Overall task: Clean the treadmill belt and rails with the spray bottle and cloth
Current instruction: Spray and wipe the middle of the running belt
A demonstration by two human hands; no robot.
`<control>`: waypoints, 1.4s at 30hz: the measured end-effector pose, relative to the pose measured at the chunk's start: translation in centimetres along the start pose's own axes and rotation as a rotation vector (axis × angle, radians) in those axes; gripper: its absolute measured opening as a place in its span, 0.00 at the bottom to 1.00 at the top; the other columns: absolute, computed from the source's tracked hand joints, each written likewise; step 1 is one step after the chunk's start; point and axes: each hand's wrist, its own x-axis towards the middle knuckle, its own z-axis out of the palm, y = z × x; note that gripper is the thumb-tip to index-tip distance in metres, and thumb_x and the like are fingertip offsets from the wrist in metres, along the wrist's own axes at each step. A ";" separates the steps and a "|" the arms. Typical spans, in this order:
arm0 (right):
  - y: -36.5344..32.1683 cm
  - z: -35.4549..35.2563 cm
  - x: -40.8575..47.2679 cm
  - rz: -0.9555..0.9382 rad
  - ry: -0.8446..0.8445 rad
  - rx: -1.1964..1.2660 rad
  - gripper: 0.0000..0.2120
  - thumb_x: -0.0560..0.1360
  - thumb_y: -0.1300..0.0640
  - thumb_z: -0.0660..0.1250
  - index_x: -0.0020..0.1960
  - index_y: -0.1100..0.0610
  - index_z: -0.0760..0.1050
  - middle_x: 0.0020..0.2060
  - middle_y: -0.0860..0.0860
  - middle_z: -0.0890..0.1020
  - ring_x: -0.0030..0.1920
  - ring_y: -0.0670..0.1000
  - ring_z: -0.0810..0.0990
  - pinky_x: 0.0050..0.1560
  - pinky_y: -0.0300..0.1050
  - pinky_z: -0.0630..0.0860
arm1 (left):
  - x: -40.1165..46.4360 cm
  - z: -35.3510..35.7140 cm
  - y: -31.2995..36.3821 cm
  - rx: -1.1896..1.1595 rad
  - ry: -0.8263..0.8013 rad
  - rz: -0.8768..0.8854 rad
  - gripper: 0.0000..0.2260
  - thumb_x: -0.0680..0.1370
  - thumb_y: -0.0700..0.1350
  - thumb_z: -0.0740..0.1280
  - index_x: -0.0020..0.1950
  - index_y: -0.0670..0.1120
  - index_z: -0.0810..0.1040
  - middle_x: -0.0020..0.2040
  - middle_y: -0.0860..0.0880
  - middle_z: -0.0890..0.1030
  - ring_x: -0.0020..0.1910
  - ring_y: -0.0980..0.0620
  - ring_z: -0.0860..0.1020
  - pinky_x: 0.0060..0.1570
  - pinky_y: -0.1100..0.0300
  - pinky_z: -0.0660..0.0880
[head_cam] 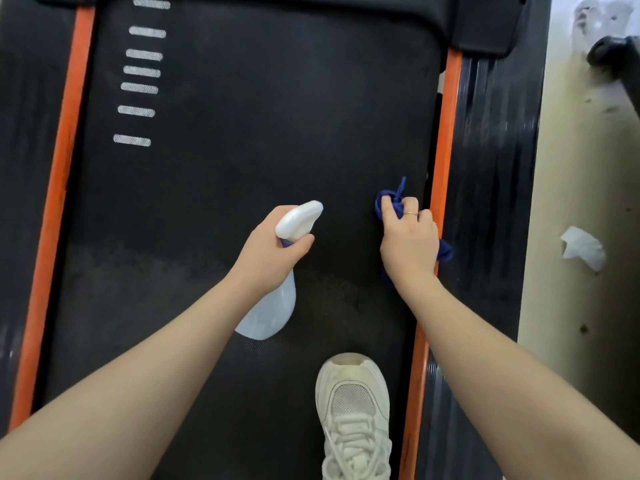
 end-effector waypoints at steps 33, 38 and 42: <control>-18.5 -2.8 -3.5 -1.071 -0.653 -0.060 0.26 0.79 0.59 0.57 0.75 0.53 0.54 0.69 0.60 0.59 0.59 0.61 0.68 0.52 0.52 0.70 | -7.8 -16.9 -10.7 -0.098 0.243 -0.174 0.22 0.74 0.35 0.64 0.62 0.56 0.74 0.55 0.59 0.78 0.56 0.60 0.75 0.53 0.62 0.71; -22.6 -2.7 1.0 -0.624 -0.498 -0.115 0.23 0.79 0.60 0.56 0.72 0.54 0.57 0.67 0.59 0.61 0.57 0.60 0.68 0.48 0.51 0.69 | -8.8 -20.6 -12.8 -0.073 0.306 -0.210 0.20 0.74 0.35 0.64 0.62 0.53 0.75 0.55 0.56 0.78 0.55 0.59 0.75 0.53 0.62 0.71; -27.8 -2.4 -1.2 -0.679 -0.490 -0.072 0.21 0.79 0.59 0.54 0.71 0.54 0.59 0.66 0.59 0.62 0.57 0.61 0.68 0.48 0.52 0.70 | -8.2 -22.4 -14.1 -0.130 0.365 -0.244 0.18 0.73 0.36 0.66 0.60 0.51 0.76 0.54 0.51 0.79 0.55 0.50 0.76 0.53 0.54 0.74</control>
